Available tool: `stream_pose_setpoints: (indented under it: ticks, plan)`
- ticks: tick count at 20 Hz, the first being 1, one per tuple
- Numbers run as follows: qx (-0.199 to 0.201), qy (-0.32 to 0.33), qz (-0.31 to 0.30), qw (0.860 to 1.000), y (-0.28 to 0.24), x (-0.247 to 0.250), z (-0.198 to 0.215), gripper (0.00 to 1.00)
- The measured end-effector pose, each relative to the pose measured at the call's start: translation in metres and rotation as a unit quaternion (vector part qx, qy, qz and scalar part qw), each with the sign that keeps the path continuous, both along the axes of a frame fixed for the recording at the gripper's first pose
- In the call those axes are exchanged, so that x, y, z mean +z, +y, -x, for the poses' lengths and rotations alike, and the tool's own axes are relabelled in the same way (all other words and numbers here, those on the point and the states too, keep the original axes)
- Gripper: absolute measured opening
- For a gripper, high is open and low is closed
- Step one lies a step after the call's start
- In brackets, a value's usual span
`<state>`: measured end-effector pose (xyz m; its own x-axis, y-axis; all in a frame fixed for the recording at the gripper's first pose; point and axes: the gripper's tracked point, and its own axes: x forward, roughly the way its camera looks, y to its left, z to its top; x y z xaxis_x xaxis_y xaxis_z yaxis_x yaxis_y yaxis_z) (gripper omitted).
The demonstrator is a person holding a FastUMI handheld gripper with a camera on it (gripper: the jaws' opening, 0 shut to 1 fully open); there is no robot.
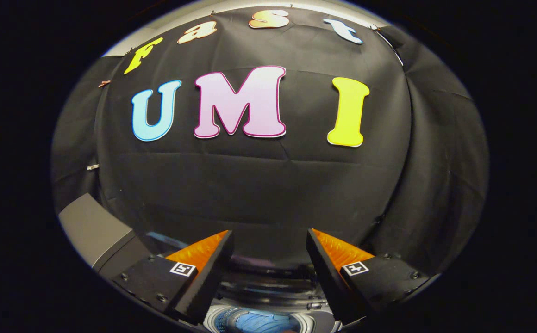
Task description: Put the clothes into the washing machine and then close the washing machine lid.
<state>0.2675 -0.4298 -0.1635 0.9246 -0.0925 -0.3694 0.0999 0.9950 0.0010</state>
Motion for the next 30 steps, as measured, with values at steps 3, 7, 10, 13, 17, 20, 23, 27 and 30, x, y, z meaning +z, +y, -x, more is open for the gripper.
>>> stream_pose_setpoints:
  ticks: [3,7,10,13,17,20,23,27,30]
  plan:
    - [-0.026,0.065,-0.013,0.997,-0.011,-0.041,-0.021,0.99]
    - [-0.026,0.066,-0.043,0.997,-0.013,-0.043,-0.016,1.0]
    - [-0.024,0.067,-0.041,0.997,-0.01,-0.046,-0.018,1.0]
    - [-0.017,0.068,-0.043,0.997,-0.009,-0.045,-0.016,1.0]
    - [-0.01,0.061,-0.042,0.997,-0.007,-0.042,-0.013,1.0]
    - [-0.015,0.062,-0.039,0.997,-0.007,-0.043,-0.01,1.0]
    - [-0.019,0.063,-0.037,0.997,-0.006,-0.043,-0.005,1.0]
    - [-0.024,0.062,-0.035,0.997,-0.003,-0.043,0.025,1.0]
    - [-0.031,0.065,-0.034,0.997,-0.001,-0.046,0.032,1.0]
